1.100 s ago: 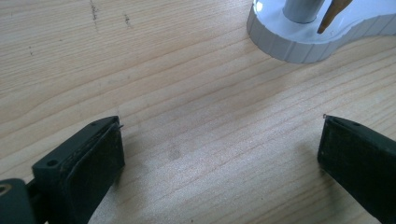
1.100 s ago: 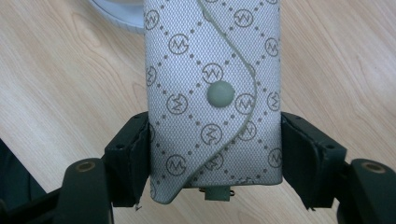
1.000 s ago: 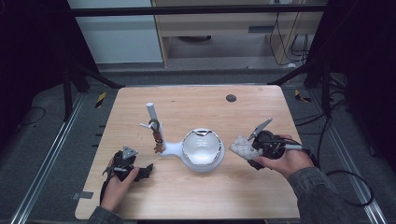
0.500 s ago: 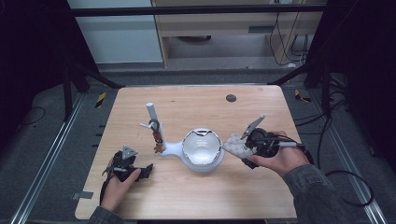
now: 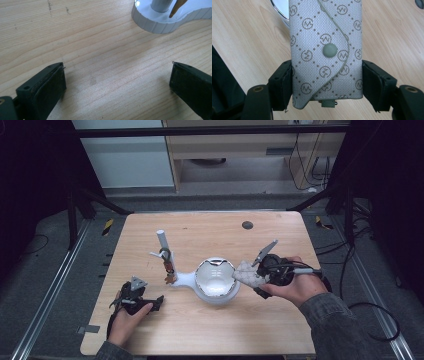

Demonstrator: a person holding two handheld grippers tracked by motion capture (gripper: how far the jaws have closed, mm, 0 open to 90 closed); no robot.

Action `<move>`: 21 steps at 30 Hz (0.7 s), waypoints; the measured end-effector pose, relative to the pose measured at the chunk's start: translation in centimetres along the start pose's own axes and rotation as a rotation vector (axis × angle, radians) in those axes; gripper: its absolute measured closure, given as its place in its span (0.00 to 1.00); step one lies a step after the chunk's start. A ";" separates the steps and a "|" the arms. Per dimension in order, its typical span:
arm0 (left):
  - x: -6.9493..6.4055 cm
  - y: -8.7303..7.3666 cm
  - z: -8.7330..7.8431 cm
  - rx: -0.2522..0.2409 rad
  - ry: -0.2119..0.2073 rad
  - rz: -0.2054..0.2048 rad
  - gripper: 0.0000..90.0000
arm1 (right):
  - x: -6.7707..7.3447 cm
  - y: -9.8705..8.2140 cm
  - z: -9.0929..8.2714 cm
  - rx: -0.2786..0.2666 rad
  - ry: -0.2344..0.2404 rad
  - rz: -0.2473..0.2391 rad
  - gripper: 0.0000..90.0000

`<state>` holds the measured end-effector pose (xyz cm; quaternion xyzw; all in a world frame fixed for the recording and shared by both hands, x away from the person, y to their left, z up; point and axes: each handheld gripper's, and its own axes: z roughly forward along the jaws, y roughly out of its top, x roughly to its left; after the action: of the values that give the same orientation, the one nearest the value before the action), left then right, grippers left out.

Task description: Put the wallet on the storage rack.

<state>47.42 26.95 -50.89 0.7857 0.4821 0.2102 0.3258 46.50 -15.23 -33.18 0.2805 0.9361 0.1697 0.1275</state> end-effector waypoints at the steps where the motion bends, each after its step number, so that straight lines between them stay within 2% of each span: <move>1: 0.0 0.0 0.0 0.000 0.000 0.000 0.00 | 0.1 0.2 -0.1 0.001 0.001 0.000 0.35; 13: 0.0 0.0 0.0 0.000 0.000 0.000 0.00 | 0.9 2.2 0.3 -0.004 0.016 -0.039 0.35; 21: 0.0 0.0 0.0 0.001 0.000 0.000 0.00 | 1.3 2.7 0.7 -0.002 0.028 -0.052 0.35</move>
<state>47.42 26.95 -50.88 0.7859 0.4820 0.2101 0.3255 47.00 -12.13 -32.99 0.2535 0.9446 0.1711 0.1189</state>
